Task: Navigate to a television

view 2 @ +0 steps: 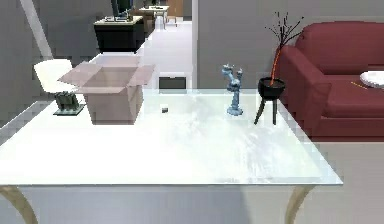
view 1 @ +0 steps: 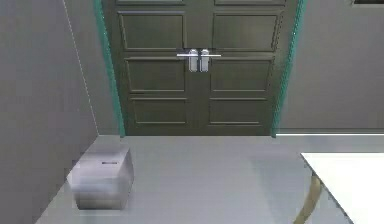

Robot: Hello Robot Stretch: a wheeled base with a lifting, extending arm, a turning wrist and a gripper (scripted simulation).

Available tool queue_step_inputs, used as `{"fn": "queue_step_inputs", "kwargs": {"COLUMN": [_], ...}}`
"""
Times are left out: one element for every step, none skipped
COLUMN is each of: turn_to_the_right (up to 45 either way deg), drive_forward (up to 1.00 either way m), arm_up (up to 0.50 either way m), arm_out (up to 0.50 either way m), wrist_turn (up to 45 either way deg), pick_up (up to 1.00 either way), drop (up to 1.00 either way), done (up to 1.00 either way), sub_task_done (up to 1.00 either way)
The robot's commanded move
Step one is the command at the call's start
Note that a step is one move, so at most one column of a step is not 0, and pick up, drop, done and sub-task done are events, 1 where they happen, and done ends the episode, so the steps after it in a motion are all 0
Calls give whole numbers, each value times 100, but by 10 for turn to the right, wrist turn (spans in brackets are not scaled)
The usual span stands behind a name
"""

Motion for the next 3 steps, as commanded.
{"fn": "queue_step_inputs", "kwargs": {"turn_to_the_right": [0,60,0], "drive_forward": [100,0,25], "arm_up": [0,0,0], "arm_out": [0,0,0], "wrist_turn": [0,0,0], "pick_up": [0,0,0], "drop": [0,0,0], "done": [0,0,0], "sub_task_done": [0,0,0]}}
